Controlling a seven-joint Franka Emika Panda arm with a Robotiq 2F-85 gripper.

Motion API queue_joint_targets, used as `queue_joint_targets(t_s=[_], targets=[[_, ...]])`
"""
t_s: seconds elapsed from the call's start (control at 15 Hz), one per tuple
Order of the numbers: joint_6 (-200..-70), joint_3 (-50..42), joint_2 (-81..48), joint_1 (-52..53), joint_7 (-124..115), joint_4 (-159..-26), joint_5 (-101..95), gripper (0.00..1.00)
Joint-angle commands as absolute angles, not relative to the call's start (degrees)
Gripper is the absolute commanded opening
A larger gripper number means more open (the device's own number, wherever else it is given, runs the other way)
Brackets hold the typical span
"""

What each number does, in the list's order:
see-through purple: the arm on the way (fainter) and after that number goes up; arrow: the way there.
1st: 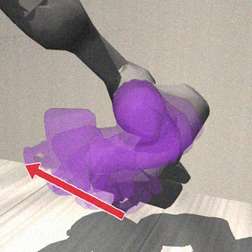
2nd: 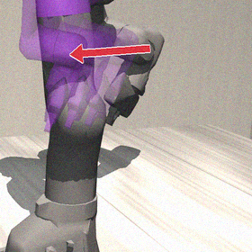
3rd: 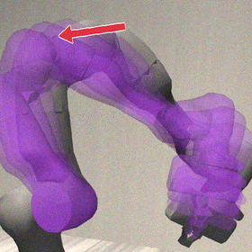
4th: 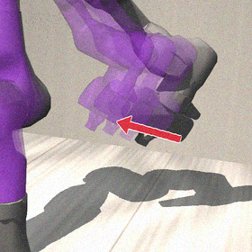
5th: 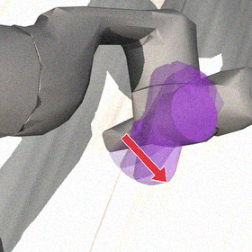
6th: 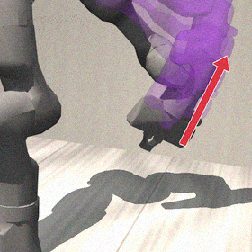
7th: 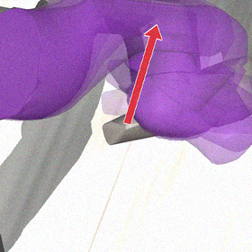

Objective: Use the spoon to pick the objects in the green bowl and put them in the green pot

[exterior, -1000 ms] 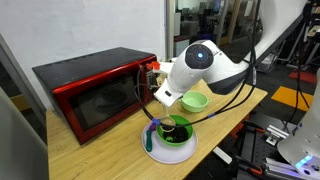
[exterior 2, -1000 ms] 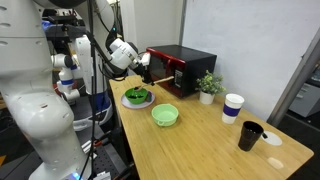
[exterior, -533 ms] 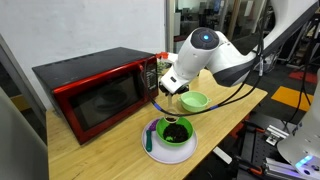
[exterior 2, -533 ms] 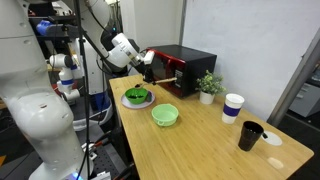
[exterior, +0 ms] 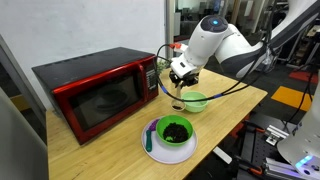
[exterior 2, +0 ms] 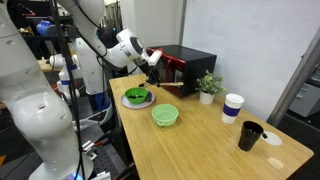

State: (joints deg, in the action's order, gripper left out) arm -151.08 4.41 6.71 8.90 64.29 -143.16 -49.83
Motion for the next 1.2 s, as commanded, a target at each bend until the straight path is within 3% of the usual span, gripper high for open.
queue_joint_targets(t_s=[0.0,0.73,0.8,1.13], targets=[[-150.95,4.56,7.46,8.25,64.53,-143.65,-49.46,0.22],[-150.95,3.99,8.90,8.07,64.51,-144.74,-49.45,0.22],[-150.96,3.59,9.57,7.81,64.84,-144.76,-49.06,0.06],[-152.20,-0.70,11.86,6.84,72.00,-145.84,-40.05,0.06]])
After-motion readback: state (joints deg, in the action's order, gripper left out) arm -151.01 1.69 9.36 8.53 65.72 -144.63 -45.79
